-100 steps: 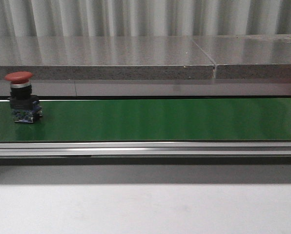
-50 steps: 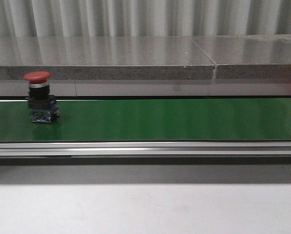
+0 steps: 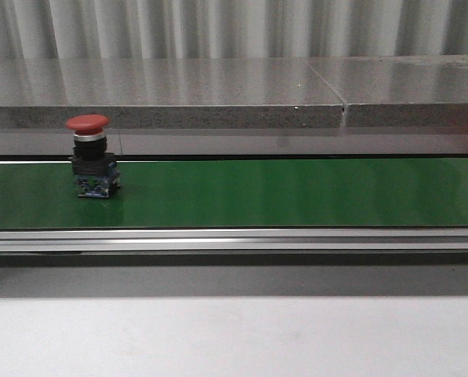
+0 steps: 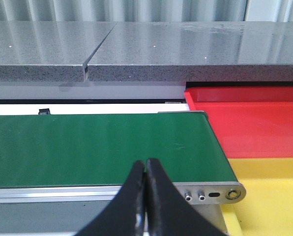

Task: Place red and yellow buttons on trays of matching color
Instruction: 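Grasp a yellow push button on the table with the left gripper, then set the yellow button on the conveyor belt and open the left gripper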

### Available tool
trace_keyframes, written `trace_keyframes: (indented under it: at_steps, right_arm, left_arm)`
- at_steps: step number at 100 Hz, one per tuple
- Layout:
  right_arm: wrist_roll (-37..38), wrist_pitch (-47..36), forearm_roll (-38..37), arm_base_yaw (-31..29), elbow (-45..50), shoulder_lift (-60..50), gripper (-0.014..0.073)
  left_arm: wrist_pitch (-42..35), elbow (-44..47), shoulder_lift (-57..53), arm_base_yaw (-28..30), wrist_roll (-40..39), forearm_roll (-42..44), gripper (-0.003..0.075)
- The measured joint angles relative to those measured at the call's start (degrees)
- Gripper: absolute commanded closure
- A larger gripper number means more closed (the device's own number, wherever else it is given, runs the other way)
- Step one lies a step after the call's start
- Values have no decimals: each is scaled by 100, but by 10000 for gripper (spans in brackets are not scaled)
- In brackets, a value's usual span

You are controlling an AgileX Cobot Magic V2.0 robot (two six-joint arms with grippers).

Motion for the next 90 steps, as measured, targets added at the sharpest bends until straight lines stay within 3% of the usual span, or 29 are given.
trace_keyframes:
  at_steps: [11,18,41,55,62,74,90]
  right_arm:
    - [0,0,0,0,0,0,653]
    - [0,0,0,0,0,0,653]
    - [0,0,0,0,0,0,653]
    - [0,0,0,0,0,0,653]
    - [0,0,0,0,0,0,653]
    - [0,0,0,0,0,0,653]
    - [0,0,0,0,0,0,653]
  left_arm:
    - [0,0,70,0,12,14,245]
    - [-11,0,70,0,119,-68,145]
    - [-467,10,-43,-131,878,-623,152]
    - [-747,22,-478,-489,1425,-715,282]
    - [-846,35,-730,-710,1683,-726,426]
    - [-1080,261,-1166,-1102,2046,-762,742]
    - [-1424,787,-1753,-1494,2323,-761,741]
